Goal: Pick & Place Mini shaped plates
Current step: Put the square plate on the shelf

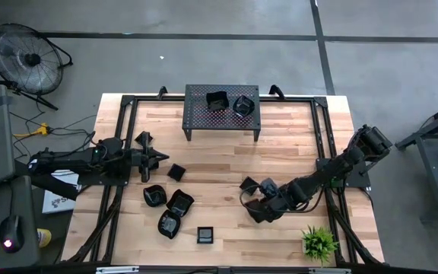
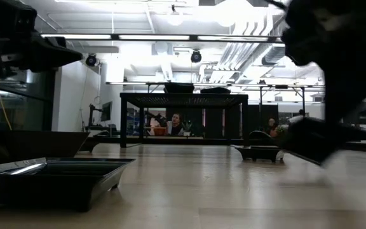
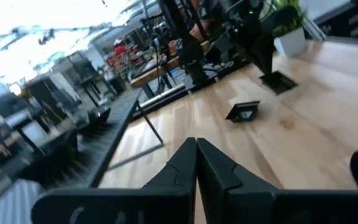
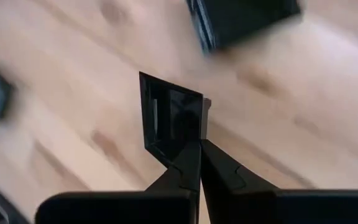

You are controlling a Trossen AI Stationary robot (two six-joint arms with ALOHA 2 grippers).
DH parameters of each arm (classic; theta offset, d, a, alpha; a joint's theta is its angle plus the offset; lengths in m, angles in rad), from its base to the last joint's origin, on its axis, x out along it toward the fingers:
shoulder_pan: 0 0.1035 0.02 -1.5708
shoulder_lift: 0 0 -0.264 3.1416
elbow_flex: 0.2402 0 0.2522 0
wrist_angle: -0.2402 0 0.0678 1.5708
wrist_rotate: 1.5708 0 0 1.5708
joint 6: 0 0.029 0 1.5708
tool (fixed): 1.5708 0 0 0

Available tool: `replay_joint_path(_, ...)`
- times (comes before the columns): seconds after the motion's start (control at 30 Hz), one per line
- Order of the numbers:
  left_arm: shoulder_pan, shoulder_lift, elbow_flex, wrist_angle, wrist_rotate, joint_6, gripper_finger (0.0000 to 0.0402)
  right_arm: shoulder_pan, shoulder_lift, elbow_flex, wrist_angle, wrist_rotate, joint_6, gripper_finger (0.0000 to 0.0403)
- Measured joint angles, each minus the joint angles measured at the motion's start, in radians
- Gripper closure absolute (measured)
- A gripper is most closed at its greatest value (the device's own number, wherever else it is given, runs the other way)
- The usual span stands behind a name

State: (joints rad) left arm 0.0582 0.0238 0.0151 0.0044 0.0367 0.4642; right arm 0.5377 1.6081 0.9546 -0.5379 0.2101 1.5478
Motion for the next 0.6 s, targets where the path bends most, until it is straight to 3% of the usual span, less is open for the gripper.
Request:
replay_joint_path(0.37,0.0,0.0,0.0,0.001,-0.001,-0.522,0.0399,0.0,0.0,0.064,-0.003,0.312,-0.051,0.0403)
replay_joint_path(0.6,0.0,0.0,0.0,0.056,0.002,-0.601,0.0399,-0.032,0.0,0.117,0.052,0.521,-0.18,0.0403)
